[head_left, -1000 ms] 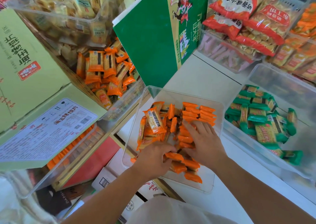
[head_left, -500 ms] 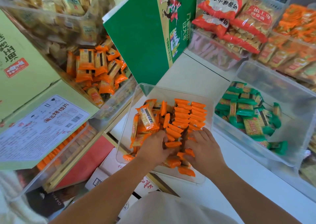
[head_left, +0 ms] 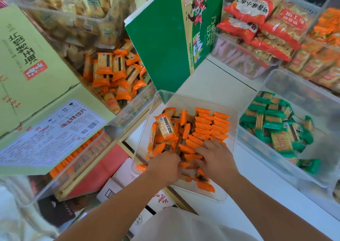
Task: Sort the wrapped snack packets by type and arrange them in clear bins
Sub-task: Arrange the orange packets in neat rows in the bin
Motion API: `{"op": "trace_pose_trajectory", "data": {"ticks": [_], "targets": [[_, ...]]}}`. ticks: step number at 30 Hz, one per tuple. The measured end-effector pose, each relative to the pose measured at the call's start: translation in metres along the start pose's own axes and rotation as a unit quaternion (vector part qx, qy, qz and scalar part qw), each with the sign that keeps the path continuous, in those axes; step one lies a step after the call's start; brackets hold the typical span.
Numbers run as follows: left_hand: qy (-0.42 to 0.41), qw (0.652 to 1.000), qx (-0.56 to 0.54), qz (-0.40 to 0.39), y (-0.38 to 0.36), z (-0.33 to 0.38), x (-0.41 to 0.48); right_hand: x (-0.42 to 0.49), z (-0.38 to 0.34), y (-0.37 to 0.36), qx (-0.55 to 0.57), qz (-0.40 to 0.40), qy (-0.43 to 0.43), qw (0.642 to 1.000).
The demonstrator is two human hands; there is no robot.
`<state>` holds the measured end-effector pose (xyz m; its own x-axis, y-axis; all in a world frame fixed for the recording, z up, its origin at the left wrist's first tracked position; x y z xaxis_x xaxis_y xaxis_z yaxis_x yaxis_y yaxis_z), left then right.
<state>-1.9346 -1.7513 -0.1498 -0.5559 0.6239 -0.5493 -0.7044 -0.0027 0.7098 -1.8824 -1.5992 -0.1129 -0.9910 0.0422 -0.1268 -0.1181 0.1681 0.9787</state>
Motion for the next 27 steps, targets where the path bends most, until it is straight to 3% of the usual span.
{"op": "trace_pose_trajectory", "data": {"ticks": [5,11,16,19,24,27], "targets": [[-0.098,0.989,-0.103,-0.046,0.011,0.006,-0.016,0.006,0.002,-0.009,0.019,-0.029,-0.011,0.999],[-0.142,0.982,-0.123,-0.017,0.015,0.027,-0.008,0.004,0.005,-0.006,0.075,-0.011,-0.048,0.996],[-0.003,0.995,-0.072,0.066,0.016,0.011,-0.001,0.002,0.001,-0.011,0.095,-0.042,-0.013,0.995],[0.022,0.989,-0.092,0.114,0.021,0.01,-0.001,0.002,-0.003,-0.005,0.109,-0.034,-0.003,0.993],[0.071,0.958,-0.273,0.043,0.023,0.01,0.013,-0.005,0.003,-0.005,0.132,-0.038,0.001,0.99],[0.077,0.943,-0.323,-0.019,0.017,0.018,0.014,-0.014,0.011,0.004,0.129,0.034,-0.008,0.991]]}}
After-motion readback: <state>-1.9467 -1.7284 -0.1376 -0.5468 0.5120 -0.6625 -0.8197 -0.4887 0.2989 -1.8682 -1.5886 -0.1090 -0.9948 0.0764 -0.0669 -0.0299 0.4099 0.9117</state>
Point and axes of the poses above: each hand's wrist, its own x-axis towards the middle knuckle, its own y-axis out of the back of the hand, z = x × y, the point moved 7 cm from there along x, towards the middle knuckle, and after that the axes turned 6 degrees about -x, right-handed, at the moved point
